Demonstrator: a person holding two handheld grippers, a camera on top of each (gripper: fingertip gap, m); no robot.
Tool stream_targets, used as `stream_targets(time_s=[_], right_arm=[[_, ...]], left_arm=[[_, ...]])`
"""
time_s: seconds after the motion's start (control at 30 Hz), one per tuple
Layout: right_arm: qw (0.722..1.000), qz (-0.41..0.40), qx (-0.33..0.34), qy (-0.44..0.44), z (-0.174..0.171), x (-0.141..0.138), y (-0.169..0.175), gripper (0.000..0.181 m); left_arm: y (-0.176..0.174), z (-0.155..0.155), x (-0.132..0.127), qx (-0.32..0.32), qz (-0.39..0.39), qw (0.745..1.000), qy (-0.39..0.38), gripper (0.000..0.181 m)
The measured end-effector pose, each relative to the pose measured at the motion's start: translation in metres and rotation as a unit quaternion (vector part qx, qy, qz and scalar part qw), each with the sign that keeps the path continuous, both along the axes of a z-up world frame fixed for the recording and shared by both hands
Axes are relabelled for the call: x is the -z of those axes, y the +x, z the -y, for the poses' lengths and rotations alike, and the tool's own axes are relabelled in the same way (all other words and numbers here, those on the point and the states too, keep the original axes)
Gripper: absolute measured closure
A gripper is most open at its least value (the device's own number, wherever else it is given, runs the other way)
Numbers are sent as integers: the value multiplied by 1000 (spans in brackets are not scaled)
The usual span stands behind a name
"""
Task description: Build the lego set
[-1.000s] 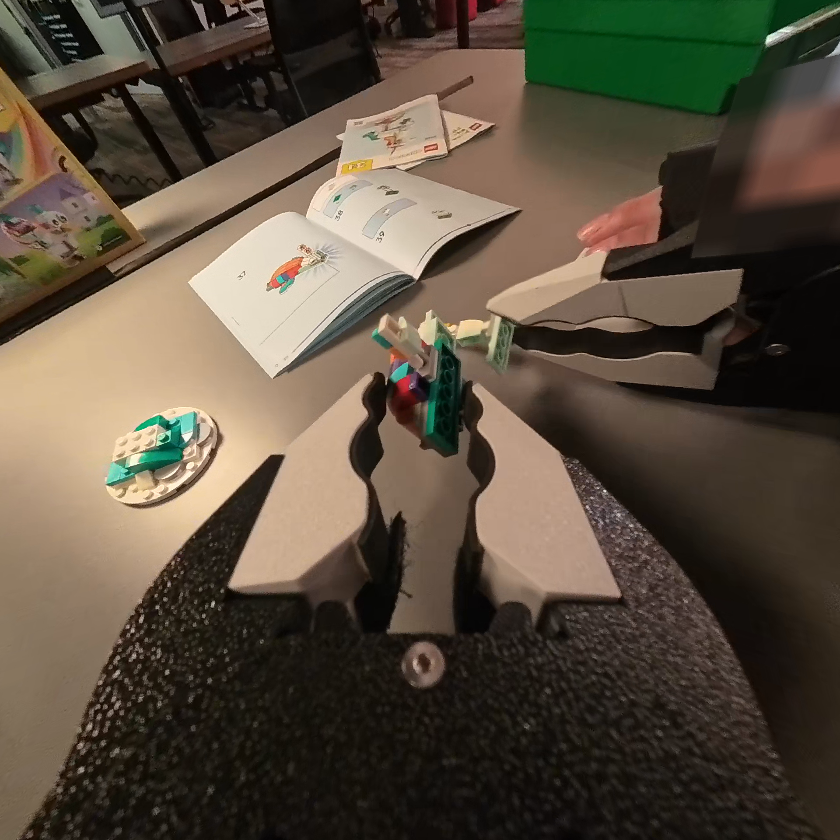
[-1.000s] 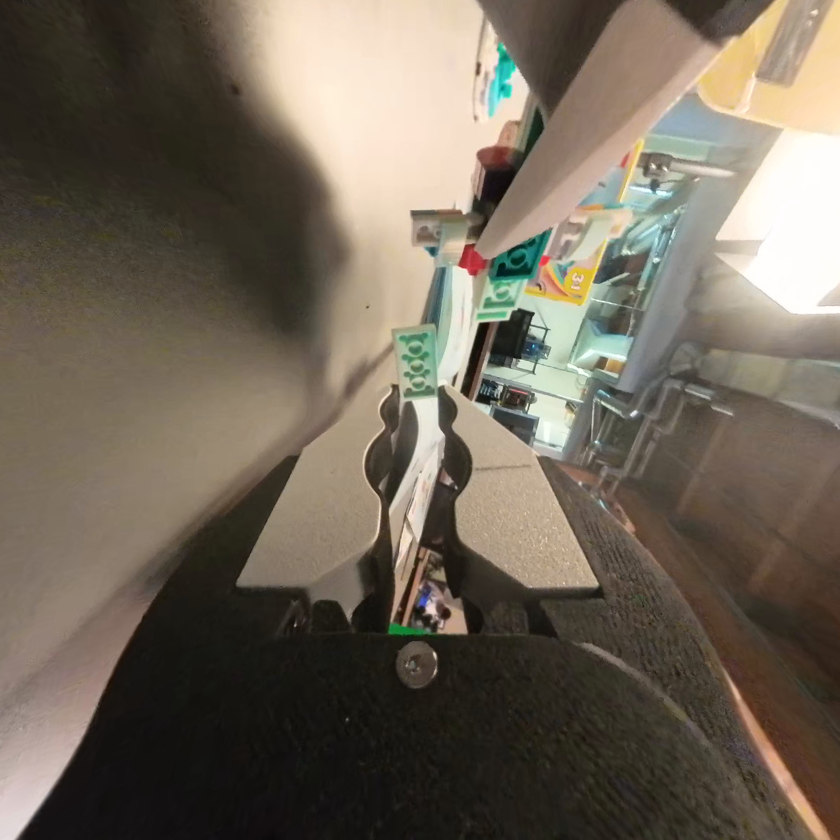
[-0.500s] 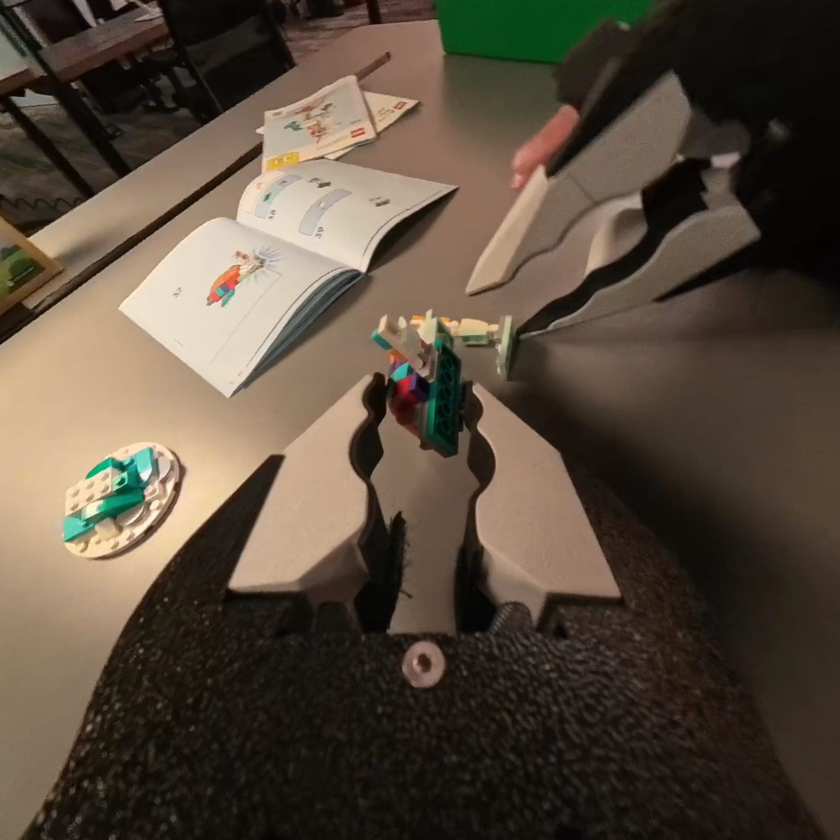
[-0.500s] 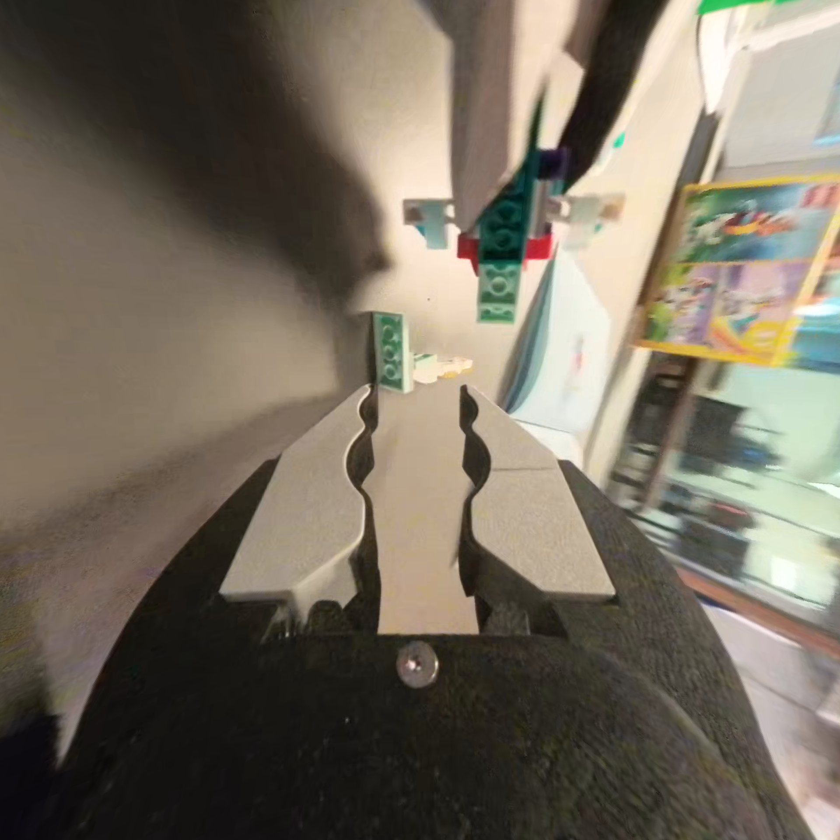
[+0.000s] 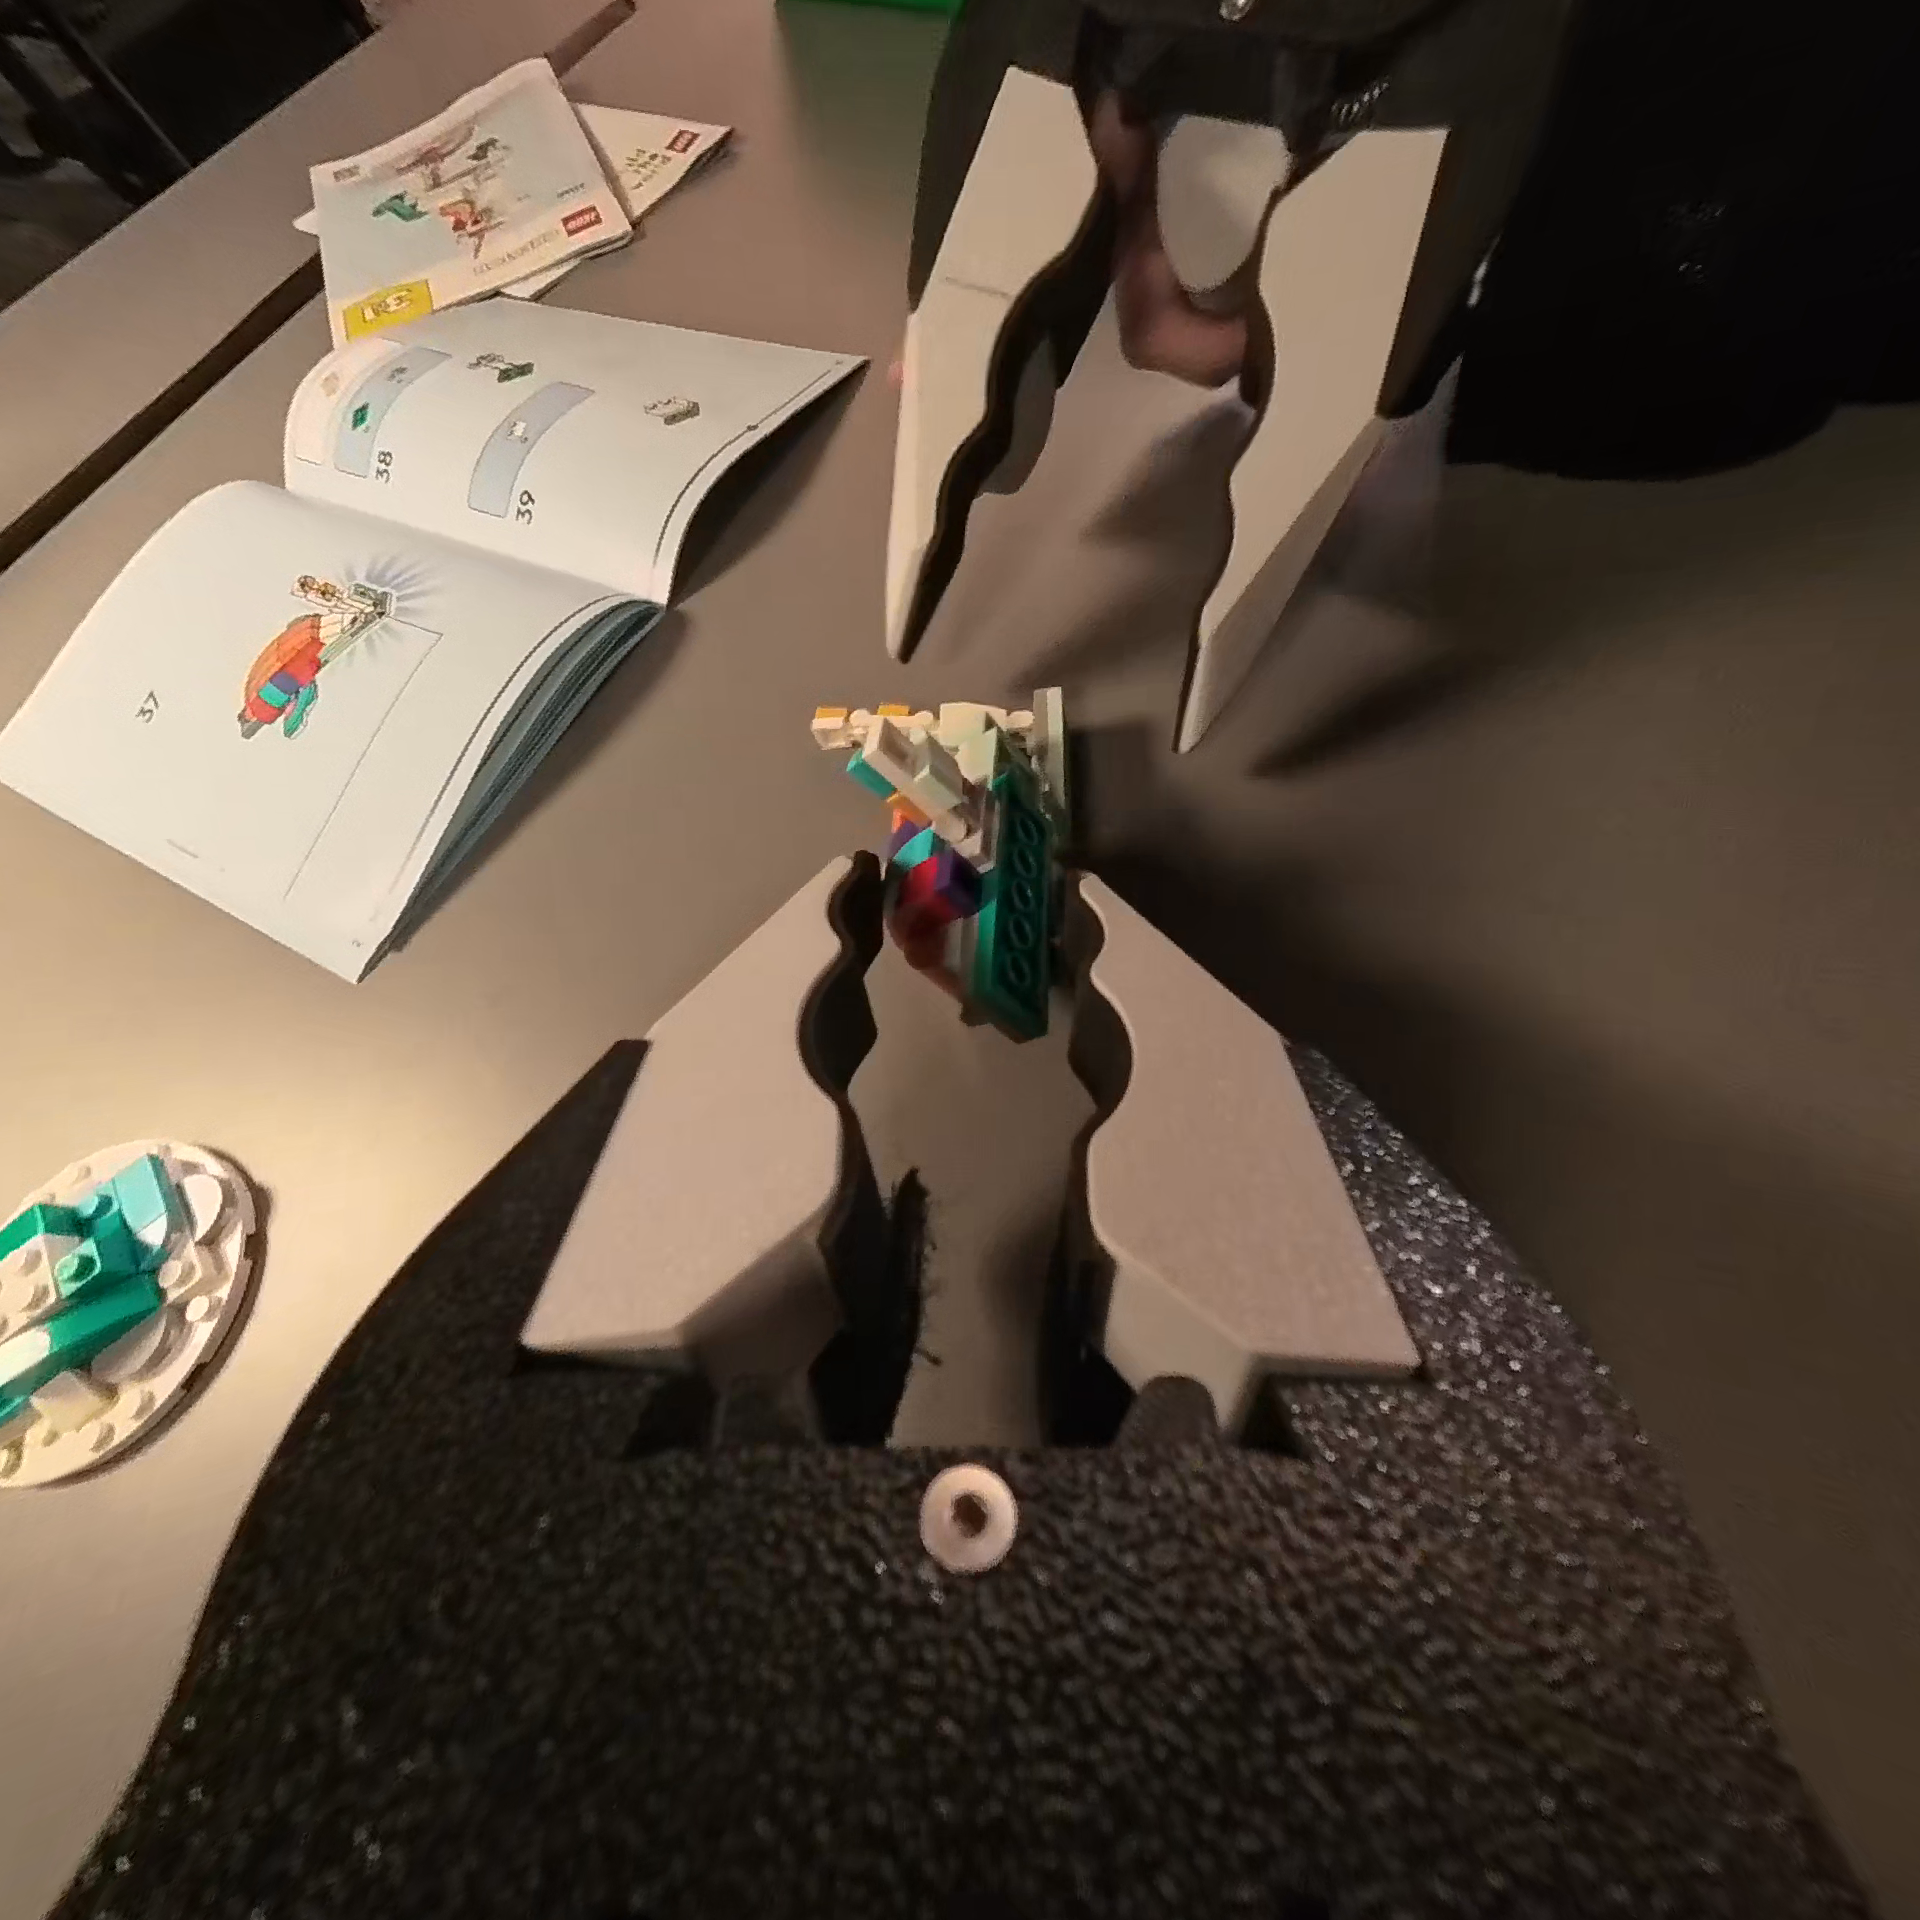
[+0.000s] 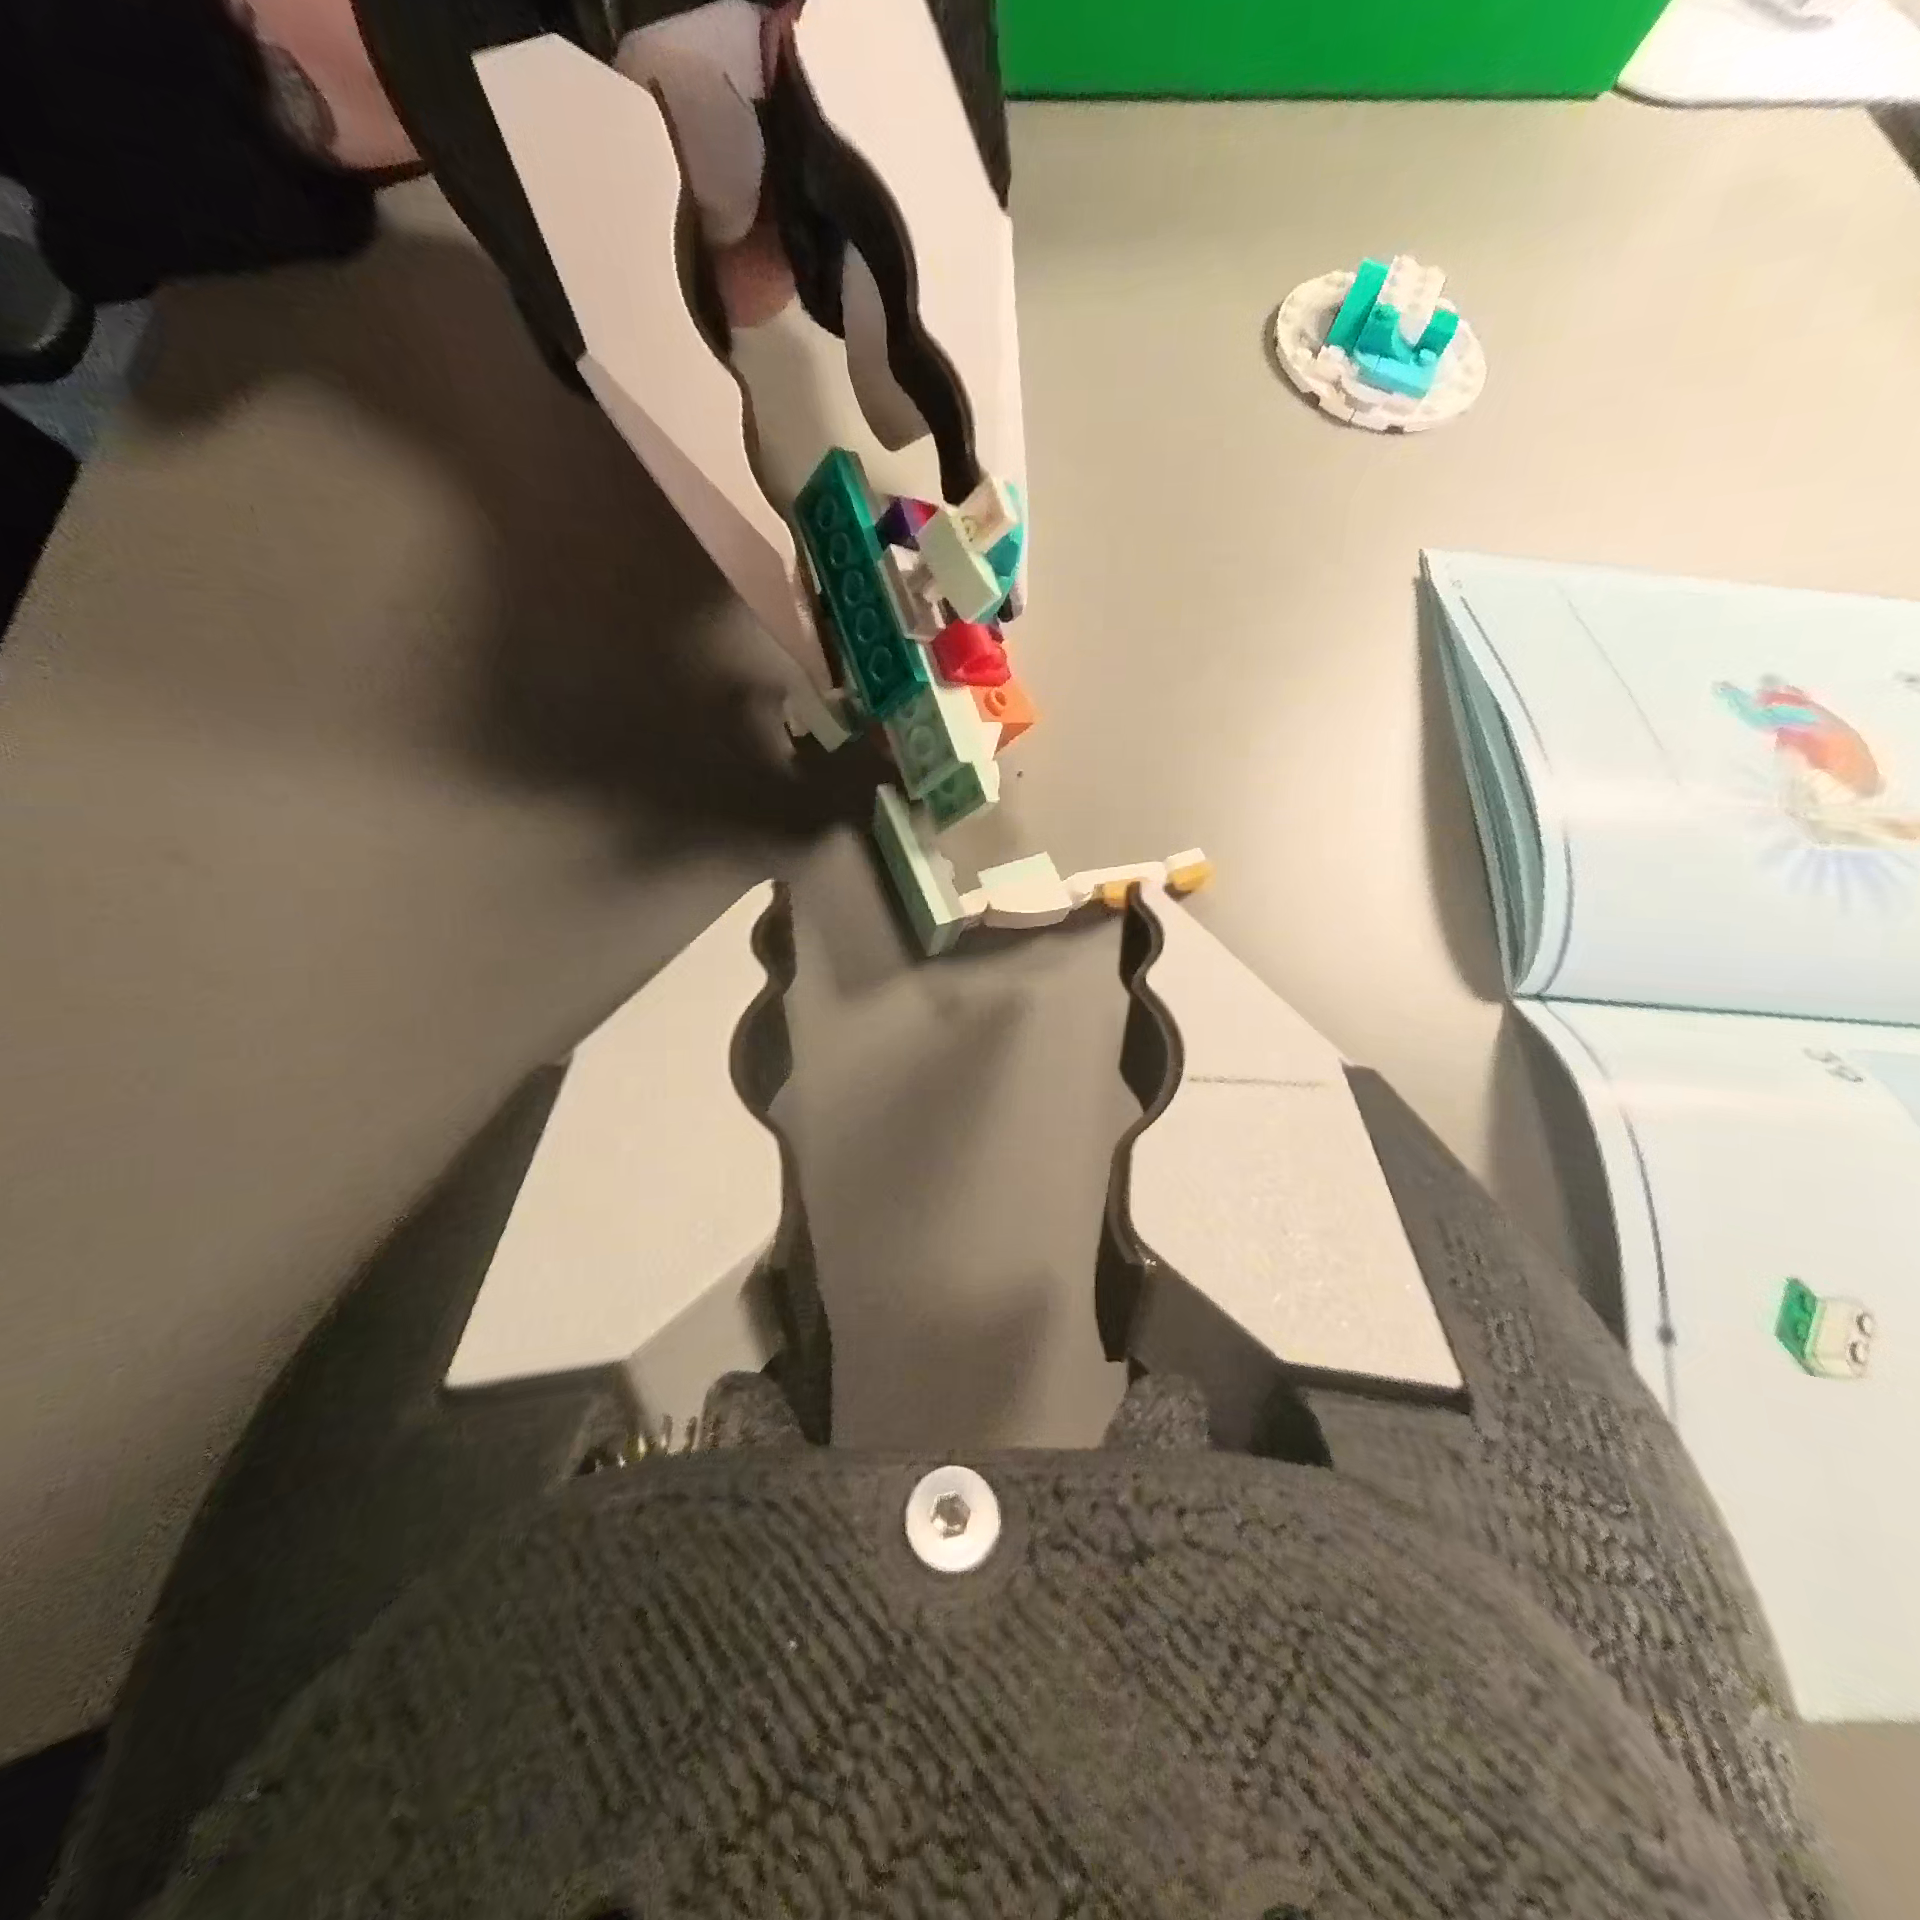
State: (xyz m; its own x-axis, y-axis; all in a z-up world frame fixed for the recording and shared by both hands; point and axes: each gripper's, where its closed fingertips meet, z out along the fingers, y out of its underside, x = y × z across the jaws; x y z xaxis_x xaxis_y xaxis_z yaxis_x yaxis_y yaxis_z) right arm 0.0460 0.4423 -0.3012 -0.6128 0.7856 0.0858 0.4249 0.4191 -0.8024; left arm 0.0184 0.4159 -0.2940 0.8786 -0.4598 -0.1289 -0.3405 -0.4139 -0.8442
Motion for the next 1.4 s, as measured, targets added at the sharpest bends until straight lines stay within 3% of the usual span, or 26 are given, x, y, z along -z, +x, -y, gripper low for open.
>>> stream_targets(time_s=[0.03,0.27,0.47,0.67,0.73,0.93,1.03,1.13,1.2,1.27,1.33,1.4], right_arm=[[1000,-8,-6,9,-1,0,-2,118],[995,-30,-70,62,2,-2,-9,110],[989,29,-139,47,9,-4,-4,128],[986,22,-159,-47,20,-26,-10,142],[985,3,-167,-48,20,-31,-10,157],[984,-50,-171,-11,29,-44,-10,147],[982,-65,-174,19,32,-46,-10,155],[979,-87,-178,50,34,-47,-8,156],[972,-116,-186,85,36,-47,-7,157],[967,-133,-192,98,40,-48,-5,158],[964,-146,-193,107,43,-50,-5,158],[963,-156,-190,108,43,-52,-6,158]], left_arm=[[0,0,0,0,-1,1000,0,149],[0,-2,-1,10,-39,999,-1,149],[-5,-3,-3,32,-94,995,-5,149],[5,-3,-24,70,-117,988,72,149],[10,0,-28,83,-131,983,96,149],[10,7,-44,79,-188,966,161,149],[15,12,-48,92,-205,957,183,149],[19,17,-53,92,-169,963,188,152],[22,19,-55,85,-113,975,171,129],[22,21,-50,85,-83,983,140,123],[25,23,-52,97,-71,983,142,137],[25,24,-52,99,-68,982,143,139]])
